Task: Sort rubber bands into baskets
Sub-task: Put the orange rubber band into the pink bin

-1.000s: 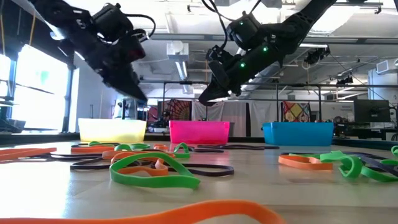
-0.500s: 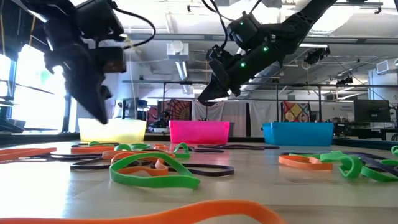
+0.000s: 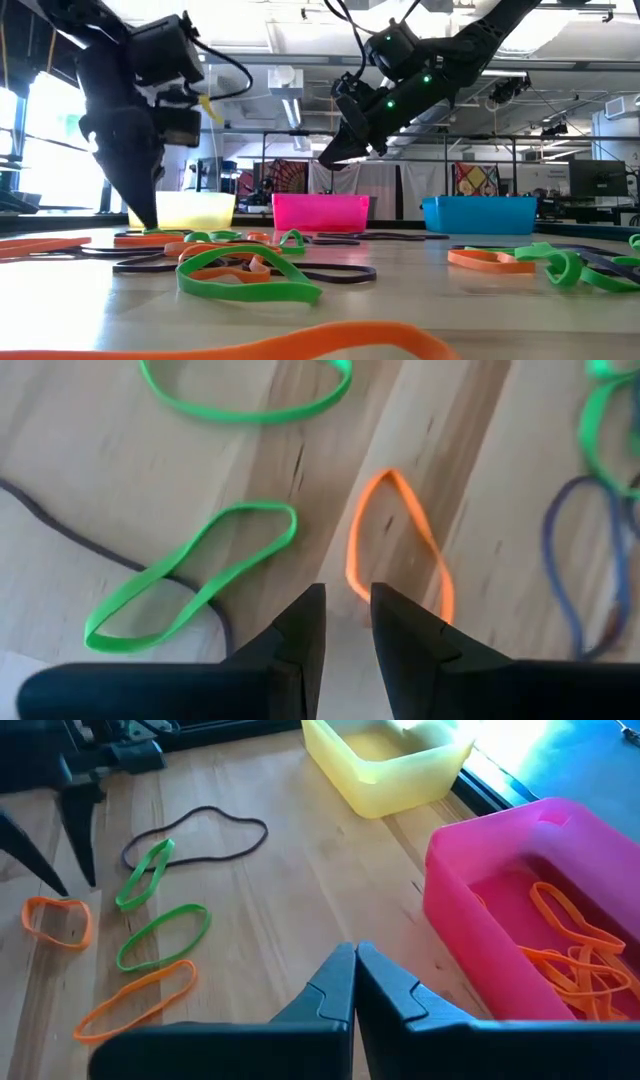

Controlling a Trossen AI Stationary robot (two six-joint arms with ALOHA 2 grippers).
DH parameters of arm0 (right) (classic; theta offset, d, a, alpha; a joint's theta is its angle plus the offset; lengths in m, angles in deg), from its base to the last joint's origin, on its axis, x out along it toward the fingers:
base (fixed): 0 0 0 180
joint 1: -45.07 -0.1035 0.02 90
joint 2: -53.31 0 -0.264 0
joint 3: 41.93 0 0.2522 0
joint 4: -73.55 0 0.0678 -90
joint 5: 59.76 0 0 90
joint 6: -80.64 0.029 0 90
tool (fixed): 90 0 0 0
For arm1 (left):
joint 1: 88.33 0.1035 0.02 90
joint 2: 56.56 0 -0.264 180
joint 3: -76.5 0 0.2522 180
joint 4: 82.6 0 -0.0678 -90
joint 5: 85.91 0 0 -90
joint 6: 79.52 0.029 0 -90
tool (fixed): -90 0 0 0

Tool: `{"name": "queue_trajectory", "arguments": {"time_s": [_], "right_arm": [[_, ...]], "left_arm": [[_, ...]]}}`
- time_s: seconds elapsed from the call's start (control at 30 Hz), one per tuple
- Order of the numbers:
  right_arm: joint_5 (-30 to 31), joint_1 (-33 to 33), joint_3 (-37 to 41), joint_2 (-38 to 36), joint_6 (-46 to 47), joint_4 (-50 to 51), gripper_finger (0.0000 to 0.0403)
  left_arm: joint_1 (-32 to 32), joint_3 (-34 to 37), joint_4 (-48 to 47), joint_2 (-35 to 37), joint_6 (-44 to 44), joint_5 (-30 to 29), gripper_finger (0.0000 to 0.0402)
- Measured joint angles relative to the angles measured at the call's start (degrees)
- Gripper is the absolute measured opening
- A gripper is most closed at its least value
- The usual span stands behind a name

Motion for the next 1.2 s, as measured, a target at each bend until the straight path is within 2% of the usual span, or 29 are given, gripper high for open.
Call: {"name": "queue_trajectory", "arguments": {"time_s": [0.33, 1.2], "right_arm": [[0.02, 0.00, 0.00, 0.00, 0.88, 0.46, 0.0000], [0.04, 0.00, 0.00, 0.00, 0.88, 1.51, 0.0000]], "left_arm": [[0.03, 0.00, 3.69, -3.35, 1.11, 0.00, 0.0076], [1.54, -1.04, 3.11, -3.39, 0.09, -0.68, 0.0082]]}}
